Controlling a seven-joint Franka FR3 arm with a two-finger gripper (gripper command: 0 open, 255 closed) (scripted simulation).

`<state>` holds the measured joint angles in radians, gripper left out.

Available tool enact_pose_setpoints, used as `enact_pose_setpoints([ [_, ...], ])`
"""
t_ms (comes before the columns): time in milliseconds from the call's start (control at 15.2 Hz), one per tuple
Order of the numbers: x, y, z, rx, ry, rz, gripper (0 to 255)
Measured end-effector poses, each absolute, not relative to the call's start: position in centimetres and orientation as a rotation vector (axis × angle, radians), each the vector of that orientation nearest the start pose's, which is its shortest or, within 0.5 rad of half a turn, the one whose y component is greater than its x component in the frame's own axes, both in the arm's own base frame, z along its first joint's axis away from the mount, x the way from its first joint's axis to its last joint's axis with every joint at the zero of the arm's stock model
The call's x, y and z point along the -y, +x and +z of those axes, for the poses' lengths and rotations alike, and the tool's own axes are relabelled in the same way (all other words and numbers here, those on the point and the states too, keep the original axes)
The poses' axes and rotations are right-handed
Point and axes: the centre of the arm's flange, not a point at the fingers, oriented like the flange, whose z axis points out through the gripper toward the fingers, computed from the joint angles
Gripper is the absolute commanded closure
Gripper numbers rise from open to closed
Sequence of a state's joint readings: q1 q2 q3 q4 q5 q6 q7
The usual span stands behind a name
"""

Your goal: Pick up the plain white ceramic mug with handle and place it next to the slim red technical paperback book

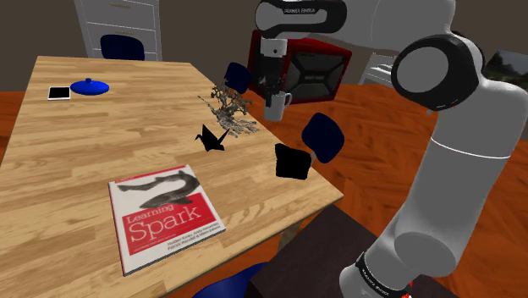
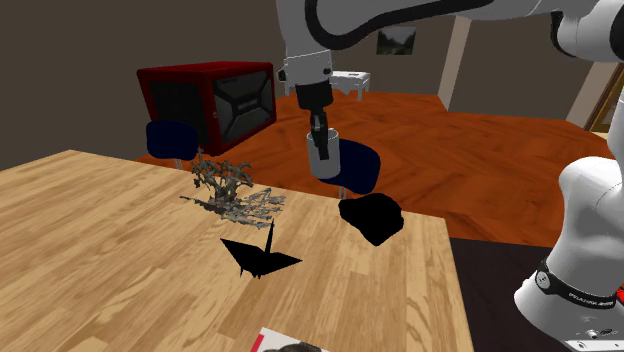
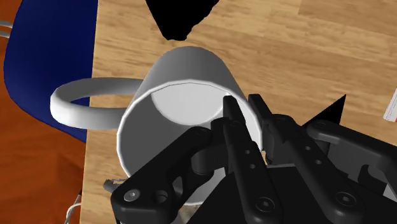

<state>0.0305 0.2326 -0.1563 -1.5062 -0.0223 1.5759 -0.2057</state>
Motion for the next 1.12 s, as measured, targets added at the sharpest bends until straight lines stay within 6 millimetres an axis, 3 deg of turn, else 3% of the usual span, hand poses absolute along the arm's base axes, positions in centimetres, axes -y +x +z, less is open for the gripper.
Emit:
enact_pose_setpoints([
  [1122, -11.0, 47.5, 52.7, 0.132, -3.159, 0.266, 255],
])
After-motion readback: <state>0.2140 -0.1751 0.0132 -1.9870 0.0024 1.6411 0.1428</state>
